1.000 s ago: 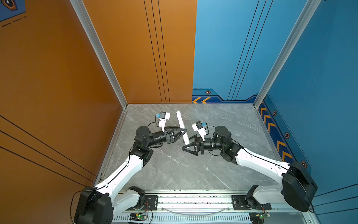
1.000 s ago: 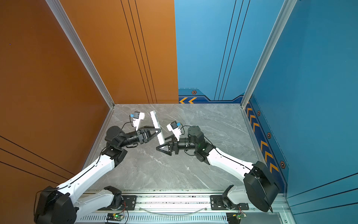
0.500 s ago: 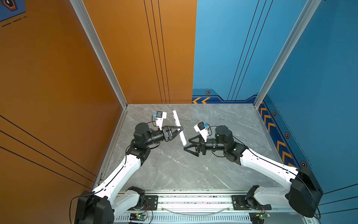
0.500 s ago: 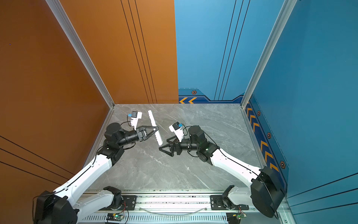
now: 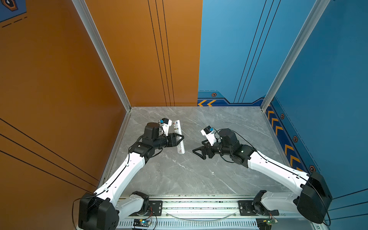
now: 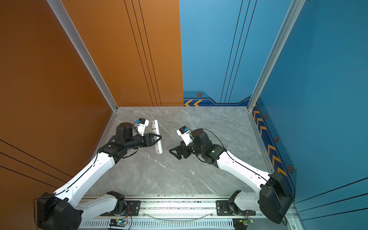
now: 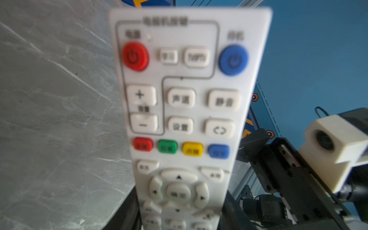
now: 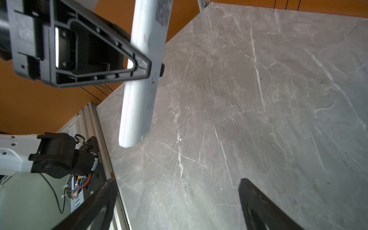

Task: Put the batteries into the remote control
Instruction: 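Open the right gripper and draw it back while the left gripper lowers the remote, then lay the remote flat on the table with the left gripper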

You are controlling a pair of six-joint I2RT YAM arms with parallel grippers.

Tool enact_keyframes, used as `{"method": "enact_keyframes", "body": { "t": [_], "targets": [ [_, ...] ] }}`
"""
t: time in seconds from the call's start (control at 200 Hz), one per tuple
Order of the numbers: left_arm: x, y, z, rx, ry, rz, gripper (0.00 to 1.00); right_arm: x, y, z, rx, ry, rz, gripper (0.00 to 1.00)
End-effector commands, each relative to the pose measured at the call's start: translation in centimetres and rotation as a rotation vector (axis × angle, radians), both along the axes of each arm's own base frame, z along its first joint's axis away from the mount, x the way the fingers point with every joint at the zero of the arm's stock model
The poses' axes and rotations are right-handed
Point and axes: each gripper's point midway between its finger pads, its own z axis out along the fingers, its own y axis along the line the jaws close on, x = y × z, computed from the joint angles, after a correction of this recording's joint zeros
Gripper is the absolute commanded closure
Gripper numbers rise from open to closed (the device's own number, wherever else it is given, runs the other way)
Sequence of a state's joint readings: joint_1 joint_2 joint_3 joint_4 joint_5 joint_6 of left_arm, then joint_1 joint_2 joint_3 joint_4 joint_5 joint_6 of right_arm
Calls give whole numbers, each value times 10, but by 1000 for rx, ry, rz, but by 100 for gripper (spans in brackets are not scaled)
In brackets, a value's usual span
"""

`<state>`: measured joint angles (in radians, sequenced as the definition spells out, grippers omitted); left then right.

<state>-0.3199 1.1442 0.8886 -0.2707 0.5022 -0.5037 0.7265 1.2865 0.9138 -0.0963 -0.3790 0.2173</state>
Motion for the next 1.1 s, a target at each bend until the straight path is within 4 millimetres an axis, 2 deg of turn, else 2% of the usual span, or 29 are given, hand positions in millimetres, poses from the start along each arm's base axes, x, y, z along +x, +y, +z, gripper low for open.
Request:
{"method": "enact_keyframes", "body": {
  "t": [0.0,0.491,0.811,1.096],
  "targets": [
    [1,12,-13,108,32,36,98,10,-10,-8,-87,-23,-57,7],
    [2,18,-62,284,143,83,98,20,-27,-29,-190,-10,-148,3],
    [-4,22,-102,459,231,89,98,22,-27,-33,-201,5,-159,2],
    [-6,17,-133,536,298,87,98,21,-27,-38,-215,12,-162,2]
  ]
}}
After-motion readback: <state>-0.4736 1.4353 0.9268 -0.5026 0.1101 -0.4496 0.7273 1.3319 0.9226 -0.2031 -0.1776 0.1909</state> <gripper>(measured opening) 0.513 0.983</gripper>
